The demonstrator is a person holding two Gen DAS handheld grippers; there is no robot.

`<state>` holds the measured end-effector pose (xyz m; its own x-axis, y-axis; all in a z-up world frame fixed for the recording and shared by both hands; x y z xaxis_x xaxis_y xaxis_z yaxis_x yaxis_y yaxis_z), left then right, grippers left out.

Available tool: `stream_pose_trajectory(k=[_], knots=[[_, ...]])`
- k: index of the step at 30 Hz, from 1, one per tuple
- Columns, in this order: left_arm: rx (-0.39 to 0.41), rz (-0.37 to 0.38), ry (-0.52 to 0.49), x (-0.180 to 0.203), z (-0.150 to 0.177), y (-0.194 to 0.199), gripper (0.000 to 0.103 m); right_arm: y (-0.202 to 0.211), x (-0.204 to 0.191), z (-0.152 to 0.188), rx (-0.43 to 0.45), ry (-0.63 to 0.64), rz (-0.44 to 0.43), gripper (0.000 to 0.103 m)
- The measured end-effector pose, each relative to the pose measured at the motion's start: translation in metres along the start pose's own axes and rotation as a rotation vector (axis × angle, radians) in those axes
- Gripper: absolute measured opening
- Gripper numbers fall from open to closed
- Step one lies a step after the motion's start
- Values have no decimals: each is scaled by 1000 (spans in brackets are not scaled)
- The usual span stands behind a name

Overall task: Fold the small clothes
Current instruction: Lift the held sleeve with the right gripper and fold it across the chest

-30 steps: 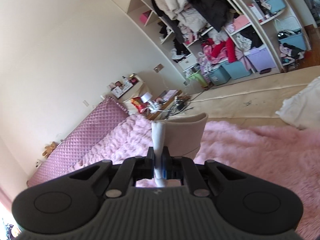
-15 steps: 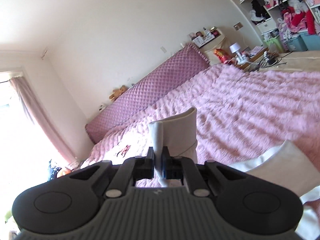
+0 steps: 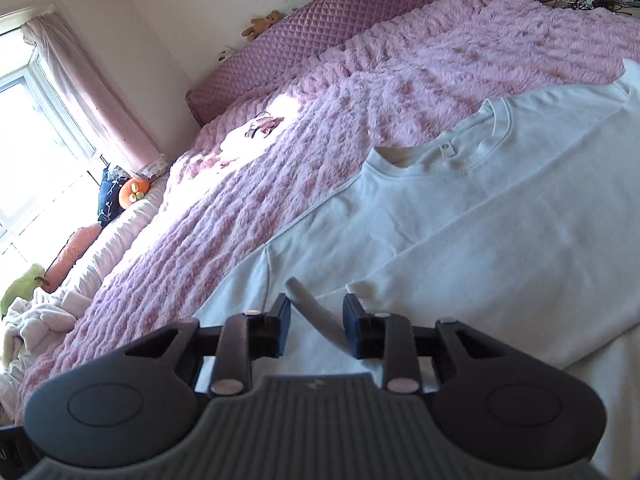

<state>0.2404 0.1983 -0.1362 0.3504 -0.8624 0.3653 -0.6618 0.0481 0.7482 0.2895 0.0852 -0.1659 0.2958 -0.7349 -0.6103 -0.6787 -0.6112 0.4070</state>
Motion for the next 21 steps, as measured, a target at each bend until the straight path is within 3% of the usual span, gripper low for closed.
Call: stream_pose_trajectory(k=[3, 5, 7, 11, 17, 19, 21], knots=[[-1, 44, 19, 4, -1, -14, 94, 21, 7, -9, 3, 21, -25, 28], [-13, 84, 30, 9, 1, -28, 94, 52, 14, -32, 40, 89, -5, 38], [-32, 111, 53, 15, 2, -41, 94, 79, 23, -48, 71, 174, 53, 42], [-94, 146, 123, 24, 8, -70, 92, 134, 70, -84, 105, 380, 252, 47], [-104, 170, 223, 22, 10, -91, 91, 186, 149, -104, 90, 331, 420, 50], [-110, 209, 241, 26, 8, -94, 85, 198, 166, -102, 98, 308, 448, 51], [-126, 244, 256, 31, 8, -97, 59, 202, 176, -98, 100, 293, 464, 53]])
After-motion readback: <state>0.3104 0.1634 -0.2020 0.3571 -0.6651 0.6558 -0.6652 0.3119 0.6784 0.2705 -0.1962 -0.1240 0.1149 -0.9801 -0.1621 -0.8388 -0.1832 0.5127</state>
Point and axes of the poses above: each gripper's, at about its wrist camera, not at the fingertips, and y roughly against the way its jaws point, x to its right, z to its underside, the point moved 7 cm from there along -y, roughly the way its jaws point, and after that the axes turned 7 degrees about -z, right-handed, at the moved point
